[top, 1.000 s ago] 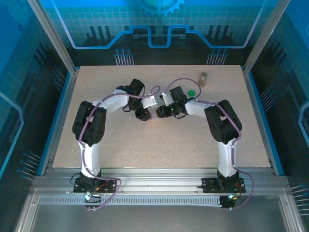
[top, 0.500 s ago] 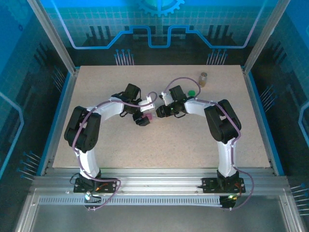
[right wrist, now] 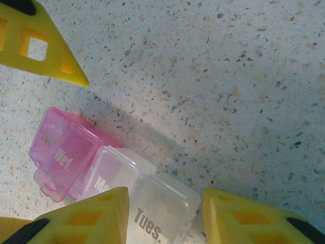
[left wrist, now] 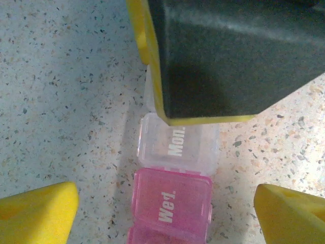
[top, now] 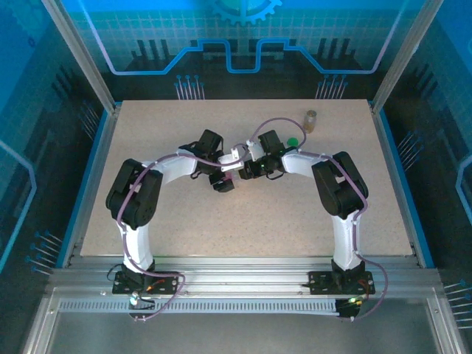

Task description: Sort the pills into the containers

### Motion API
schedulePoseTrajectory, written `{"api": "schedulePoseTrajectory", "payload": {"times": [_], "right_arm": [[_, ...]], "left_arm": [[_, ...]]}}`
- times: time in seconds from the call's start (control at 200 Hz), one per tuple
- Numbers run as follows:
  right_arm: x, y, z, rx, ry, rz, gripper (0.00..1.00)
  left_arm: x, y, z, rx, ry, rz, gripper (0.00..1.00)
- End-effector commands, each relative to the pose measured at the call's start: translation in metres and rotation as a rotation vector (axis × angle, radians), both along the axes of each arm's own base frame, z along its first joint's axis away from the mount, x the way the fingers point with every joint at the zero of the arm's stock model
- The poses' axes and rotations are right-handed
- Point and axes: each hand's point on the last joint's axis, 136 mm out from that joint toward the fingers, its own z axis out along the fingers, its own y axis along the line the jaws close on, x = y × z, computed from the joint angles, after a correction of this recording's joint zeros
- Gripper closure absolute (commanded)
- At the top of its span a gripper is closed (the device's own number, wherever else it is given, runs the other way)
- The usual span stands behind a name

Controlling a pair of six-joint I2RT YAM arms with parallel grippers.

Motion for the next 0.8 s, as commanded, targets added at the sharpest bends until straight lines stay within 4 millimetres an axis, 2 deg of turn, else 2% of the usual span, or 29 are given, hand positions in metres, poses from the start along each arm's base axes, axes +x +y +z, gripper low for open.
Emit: {"api": "schedulePoseTrajectory", "payload": {"times": [0.0, 0.145, 0.425, 0.65, 0.79], "right_arm": [[-0.023, -0.024, -0.047, -0.132, 0.131, -0.009, 0.58], [-0.024, -0.026, -0.048, -0.14, 0.129, -0.006, 0.58], [-0.026, -0.027, -0.048, -0.147, 0.131, 0.004, 0.58], [-0.026, -0.027, -0.048, -0.155, 0.131, 0.01, 0.58], [-0.025, -0.028, -0.049, -0.16, 0.131, 0.01, 0.58]], "left_arm": [[0.013, -0.003, 0.007, -0.002, -0.027, 0.012, 0.1], [0.024, 0.001, 0.007, 0.026, -0.045, 0.043, 0.11], [0.044, 0.011, 0.02, 0.059, -0.141, 0.074, 0.11], [0.048, 0.013, 0.033, 0.031, -0.161, 0.074, 0.11], [0.055, 0.017, 0.029, 0.043, -0.169, 0.083, 0.11]]}}
